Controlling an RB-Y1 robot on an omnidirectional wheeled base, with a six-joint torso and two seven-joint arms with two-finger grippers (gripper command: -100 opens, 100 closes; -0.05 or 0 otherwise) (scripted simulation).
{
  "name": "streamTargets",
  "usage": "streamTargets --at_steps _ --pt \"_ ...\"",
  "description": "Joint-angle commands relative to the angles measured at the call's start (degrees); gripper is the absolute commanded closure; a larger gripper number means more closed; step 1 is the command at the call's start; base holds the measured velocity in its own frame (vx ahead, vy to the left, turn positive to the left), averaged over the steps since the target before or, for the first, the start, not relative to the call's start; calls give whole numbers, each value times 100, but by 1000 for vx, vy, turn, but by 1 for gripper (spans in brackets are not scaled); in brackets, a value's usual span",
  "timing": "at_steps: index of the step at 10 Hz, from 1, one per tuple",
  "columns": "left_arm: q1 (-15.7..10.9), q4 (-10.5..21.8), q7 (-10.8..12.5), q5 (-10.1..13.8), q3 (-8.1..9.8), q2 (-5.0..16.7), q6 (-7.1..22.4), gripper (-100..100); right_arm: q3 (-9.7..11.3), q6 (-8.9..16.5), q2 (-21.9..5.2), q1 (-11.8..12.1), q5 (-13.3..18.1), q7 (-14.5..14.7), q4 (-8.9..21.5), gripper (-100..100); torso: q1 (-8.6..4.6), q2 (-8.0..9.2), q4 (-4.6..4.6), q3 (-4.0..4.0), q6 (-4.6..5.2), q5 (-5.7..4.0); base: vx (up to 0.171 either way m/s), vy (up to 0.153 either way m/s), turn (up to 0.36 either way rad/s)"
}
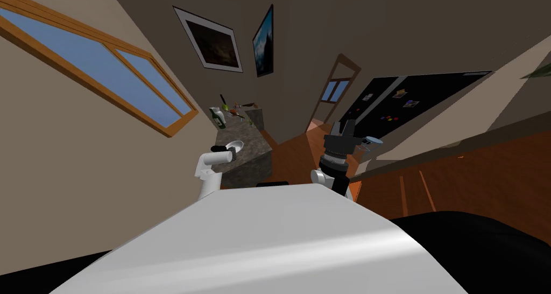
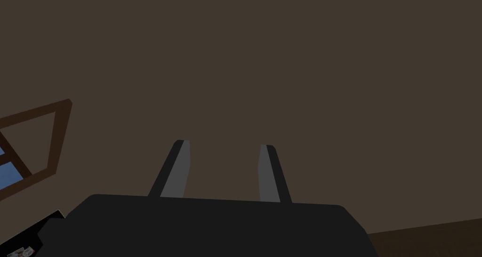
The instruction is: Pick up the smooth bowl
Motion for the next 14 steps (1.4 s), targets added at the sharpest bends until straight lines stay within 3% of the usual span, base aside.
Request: streamTargets --at_steps 1,8,11,12,13,14 --pt "-49 6 4 13 25 -9 173 -100 0 0 0 0 0 0 0 0 0 0 0 0 0 0 -2 58 -51" --pt "-594 155 53 49 207 -6 1301 -100 0 0 0 0 0 0 0 0 0 2 0 1 -1 1 -15 67 -92" --pt "-727 182 63 59 251 50 1584 -100 0 0 0 0 0 0 0 0 -16 5 1 3 -2 -3 -21 25 -74" --pt "-704 180 63 53 239 35 1519 -100 0 0 0 0 0 0 0 0 -17 4 0 2 -2 -3 -7 9 -14" --pt "-709 181 65 52 240 37 1540 0 0 0 1 1 0 0 0 0 -21 1 0 0 -3 -4 0 0 0" --pt "-708 369 64 44 227 27 1343 -100 0 0 1 1 0 0 0 0 -24 -2 -1 -1 -3 -4 0 0 0"
